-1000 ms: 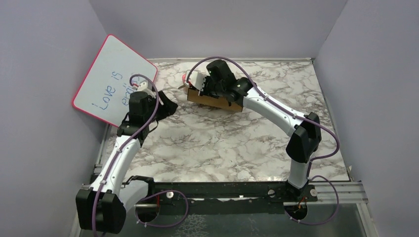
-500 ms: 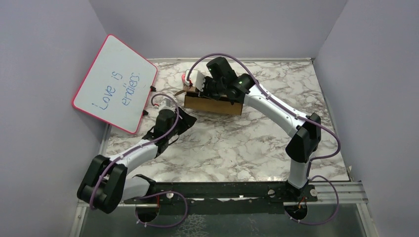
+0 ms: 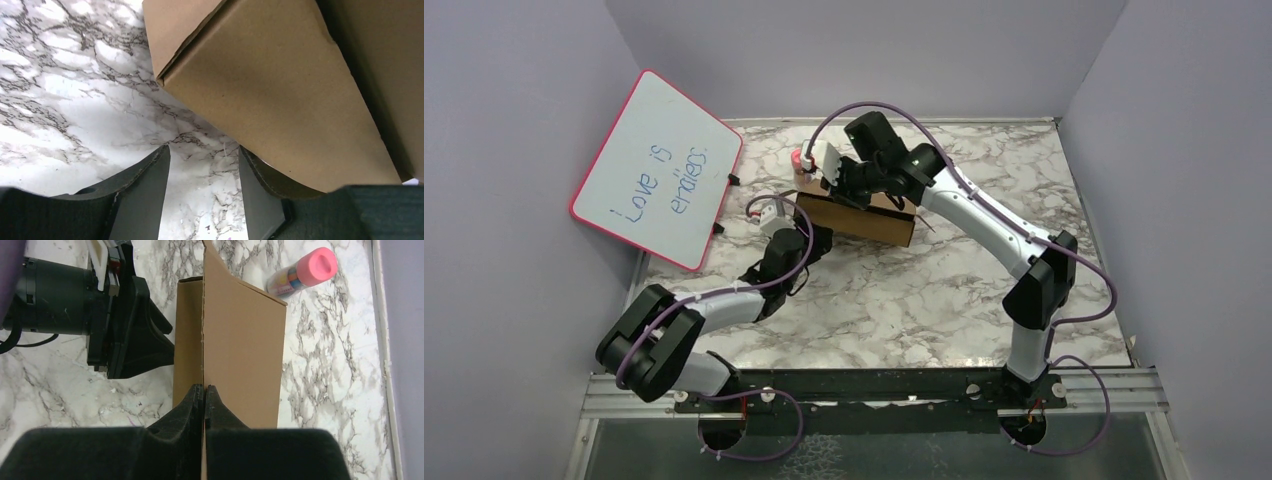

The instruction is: Fold the paper box

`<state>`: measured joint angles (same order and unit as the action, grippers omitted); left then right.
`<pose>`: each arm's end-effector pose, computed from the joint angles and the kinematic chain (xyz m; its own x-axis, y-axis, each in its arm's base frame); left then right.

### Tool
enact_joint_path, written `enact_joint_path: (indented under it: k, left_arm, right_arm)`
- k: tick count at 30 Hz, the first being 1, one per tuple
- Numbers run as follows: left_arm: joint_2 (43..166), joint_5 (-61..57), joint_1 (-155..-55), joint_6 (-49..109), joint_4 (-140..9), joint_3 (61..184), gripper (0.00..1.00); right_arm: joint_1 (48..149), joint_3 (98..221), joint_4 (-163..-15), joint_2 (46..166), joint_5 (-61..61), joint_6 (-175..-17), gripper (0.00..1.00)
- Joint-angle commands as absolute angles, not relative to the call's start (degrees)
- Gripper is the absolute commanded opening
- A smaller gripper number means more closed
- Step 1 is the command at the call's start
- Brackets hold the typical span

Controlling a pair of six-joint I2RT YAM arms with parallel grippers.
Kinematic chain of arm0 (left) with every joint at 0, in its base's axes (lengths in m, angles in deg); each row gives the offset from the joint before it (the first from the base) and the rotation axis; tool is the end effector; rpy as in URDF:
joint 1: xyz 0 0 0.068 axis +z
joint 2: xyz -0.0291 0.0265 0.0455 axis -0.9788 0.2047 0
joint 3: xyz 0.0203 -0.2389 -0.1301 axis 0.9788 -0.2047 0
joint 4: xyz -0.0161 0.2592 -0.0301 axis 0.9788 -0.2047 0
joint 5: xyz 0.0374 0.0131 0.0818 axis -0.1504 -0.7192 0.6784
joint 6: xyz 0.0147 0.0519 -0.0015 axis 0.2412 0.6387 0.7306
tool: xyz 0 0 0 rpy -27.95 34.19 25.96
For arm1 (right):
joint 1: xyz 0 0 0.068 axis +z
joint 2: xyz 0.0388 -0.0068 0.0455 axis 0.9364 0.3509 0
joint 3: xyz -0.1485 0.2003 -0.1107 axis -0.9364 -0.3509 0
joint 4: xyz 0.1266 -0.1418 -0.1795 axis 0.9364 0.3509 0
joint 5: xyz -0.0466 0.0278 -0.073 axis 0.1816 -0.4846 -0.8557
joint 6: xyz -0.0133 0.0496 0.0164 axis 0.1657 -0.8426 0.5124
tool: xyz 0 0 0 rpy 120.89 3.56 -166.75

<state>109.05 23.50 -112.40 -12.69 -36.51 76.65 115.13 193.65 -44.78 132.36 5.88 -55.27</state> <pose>0.2273 -0.1416 0.1736 -0.4267 -0.6407 -0.6383 -0.0653 0.7257 -0.6849 0.2887 0.3079 0.3607 0.0644 -0.7111 -0.7002 -0.9434 0.1854 -0.2750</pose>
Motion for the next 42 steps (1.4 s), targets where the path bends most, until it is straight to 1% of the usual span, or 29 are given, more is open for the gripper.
enact_joint_path:
  k: [1,10,17,22,28,32,38,42]
  left_arm:
    - [104.3,32.7,-114.6,-11.0,-28.8,75.0,0.53]
    - [93.3,34.9,-117.0,-11.6,-28.5,70.9,0.5]
    - [89.5,33.1,-118.0,-15.9,-29.7,68.0,0.48]
    - [90.5,34.2,-118.3,-17.1,-30.0,66.9,0.48]
    - [93.1,36.0,-118.4,-14.7,-30.0,69.5,0.48]
    - [95.5,36.8,-118.4,-14.1,-30.1,71.6,0.49]
    - [98.0,37.2,-118.4,-13.8,-30.2,73.3,0.49]
    - [99.7,37.9,-118.3,-12.2,-30.2,74.9,0.49]
  right_arm:
    - [115.5,196.1,-40.4,129.7,12.1,-58.6,0.05]
    - [115.5,196.6,-38.9,128.0,15.0,-61.2,0.05]
    - [115.6,197.1,-37.6,130.0,16.5,-62.7,0.06]
    - [115.5,196.8,-38.9,132.3,15.8,-63.2,0.07]
    - [115.5,202.3,-37.4,135.5,15.2,-62.1,0.1]
    - [115.5,204.0,-37.3,137.9,12.0,-60.8,0.14]
    - [115.4,203.0,-39.8,140.3,5.5,-60.1,0.23]
    - [115.4,202.3,-42.2,140.2,2.0,-60.4,0.24]
